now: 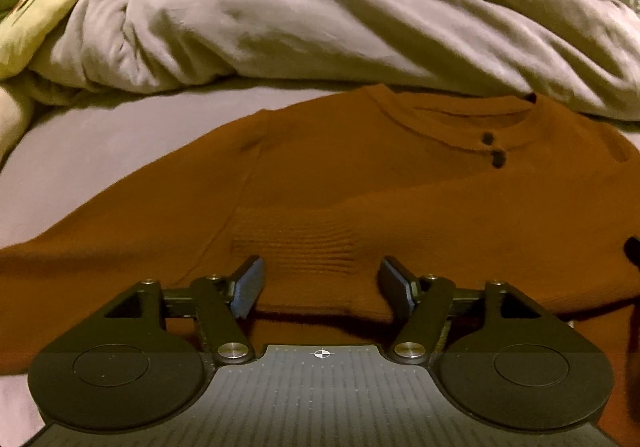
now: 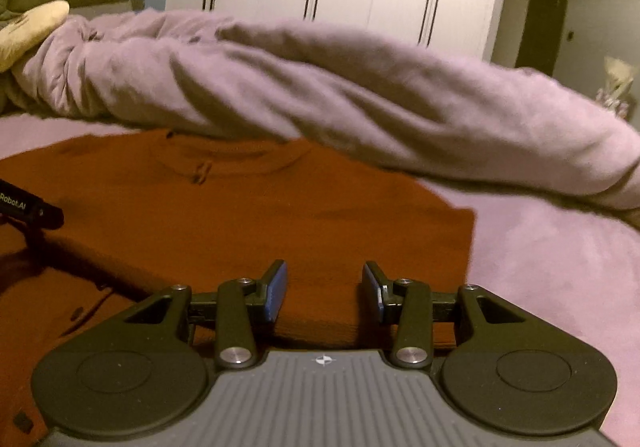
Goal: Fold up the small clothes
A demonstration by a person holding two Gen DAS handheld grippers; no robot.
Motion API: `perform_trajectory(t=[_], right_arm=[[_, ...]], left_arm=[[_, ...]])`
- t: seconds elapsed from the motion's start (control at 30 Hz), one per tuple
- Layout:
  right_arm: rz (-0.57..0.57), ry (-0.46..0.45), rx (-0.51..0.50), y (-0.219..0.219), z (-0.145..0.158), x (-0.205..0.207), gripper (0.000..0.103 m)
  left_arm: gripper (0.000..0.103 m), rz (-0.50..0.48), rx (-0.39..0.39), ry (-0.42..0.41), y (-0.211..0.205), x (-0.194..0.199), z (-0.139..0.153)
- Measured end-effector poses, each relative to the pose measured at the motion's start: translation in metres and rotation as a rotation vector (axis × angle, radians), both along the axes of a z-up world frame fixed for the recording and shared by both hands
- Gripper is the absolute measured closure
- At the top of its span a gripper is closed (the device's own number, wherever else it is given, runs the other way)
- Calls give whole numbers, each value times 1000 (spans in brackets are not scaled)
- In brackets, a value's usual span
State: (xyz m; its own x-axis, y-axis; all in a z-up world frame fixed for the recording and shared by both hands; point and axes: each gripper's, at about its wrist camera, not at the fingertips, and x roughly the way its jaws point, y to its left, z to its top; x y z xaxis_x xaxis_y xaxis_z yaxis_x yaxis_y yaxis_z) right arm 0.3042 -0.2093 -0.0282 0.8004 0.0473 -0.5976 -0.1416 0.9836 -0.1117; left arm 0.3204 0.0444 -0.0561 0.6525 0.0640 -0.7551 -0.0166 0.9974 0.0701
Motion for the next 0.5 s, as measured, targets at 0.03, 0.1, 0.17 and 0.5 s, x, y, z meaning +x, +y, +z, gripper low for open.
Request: perform_trajectory(t=[0.03, 0.1, 0.17, 0.5], right_arm=[[-1, 7, -7, 1, -3, 3, 62], [6, 17, -8, 0, -5, 7, 61], [0, 28, -15, -2, -7, 8, 56], [-31, 30, -43, -19, -6, 10, 48]], left_arm=[[32, 0, 5, -2, -1, 1, -1], [31, 3, 10, -3, -1, 2, -2], [29, 2, 17, -5, -2, 3, -3], [18, 103, -49, 3, 37, -5, 3]])
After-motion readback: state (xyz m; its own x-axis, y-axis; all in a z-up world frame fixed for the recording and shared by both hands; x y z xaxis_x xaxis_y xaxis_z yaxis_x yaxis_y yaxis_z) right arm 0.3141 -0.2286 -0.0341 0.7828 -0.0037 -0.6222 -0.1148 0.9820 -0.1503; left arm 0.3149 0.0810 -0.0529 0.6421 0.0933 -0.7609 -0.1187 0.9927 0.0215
